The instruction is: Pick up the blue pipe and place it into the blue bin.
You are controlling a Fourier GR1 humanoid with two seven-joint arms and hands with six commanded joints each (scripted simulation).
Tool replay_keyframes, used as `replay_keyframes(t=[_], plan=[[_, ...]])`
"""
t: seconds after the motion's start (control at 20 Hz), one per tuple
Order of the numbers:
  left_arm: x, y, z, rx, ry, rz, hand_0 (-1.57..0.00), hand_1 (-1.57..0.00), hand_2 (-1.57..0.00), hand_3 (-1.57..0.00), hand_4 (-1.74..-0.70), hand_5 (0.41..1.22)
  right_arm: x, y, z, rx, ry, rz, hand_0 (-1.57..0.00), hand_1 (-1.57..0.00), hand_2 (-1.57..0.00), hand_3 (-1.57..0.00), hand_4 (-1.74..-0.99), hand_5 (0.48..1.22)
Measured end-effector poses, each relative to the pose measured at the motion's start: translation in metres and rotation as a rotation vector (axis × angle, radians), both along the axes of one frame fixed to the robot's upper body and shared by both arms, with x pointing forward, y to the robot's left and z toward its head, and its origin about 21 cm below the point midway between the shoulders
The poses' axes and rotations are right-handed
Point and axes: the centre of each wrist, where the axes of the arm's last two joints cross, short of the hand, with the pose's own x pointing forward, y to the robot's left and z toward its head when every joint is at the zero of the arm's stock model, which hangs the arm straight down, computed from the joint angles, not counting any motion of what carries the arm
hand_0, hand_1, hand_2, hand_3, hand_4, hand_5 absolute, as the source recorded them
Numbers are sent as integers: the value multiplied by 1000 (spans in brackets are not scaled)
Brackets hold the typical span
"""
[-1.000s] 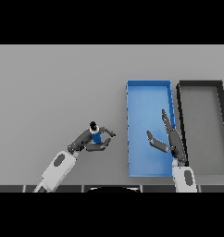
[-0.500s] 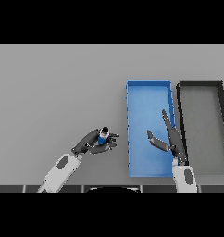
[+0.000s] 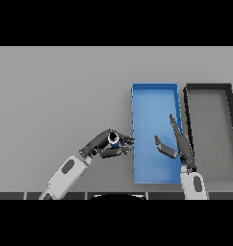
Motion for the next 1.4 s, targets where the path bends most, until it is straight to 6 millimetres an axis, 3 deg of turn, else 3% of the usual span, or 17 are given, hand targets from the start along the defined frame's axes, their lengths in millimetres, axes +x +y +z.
replay_keyframes(t=[0.25,0.6,0.7,0.95,1.1,1.4], plan=[[-1,-3,10,37,17,-12,-1567,-1568,-1568,-1440,-1728,1219,2,3,-7,15,0,9,1,1,1,1,-1269,688],[-1,-2,8,58,16,-7,-1570,-1570,-1570,-1440,-1730,1220,6,1,-2,16,4,8,1,1,1,1,-1213,684],[2,-1,10,52,16,-10,-1571,-1571,-1571,-1441,-1730,1221,2,2,5,78,-52,68,1,1,1,1,-1225,647],[-1,-1,6,56,19,-21,-1571,-1571,-1571,-1443,-1731,1221,13,-6,57,266,-68,312,1,1,1,1,-1292,525],[1,-1,7,58,1,-22,-1571,-1571,-1571,-1443,-1731,1221,19,3,88,280,-36,505,1,1,1,1,-1331,507],[2,-5,12,82,-3,-20,-1571,-1571,-1571,-1440,-1730,1221,34,42,146,156,-73,787,1,1,1,1,-1328,486]])
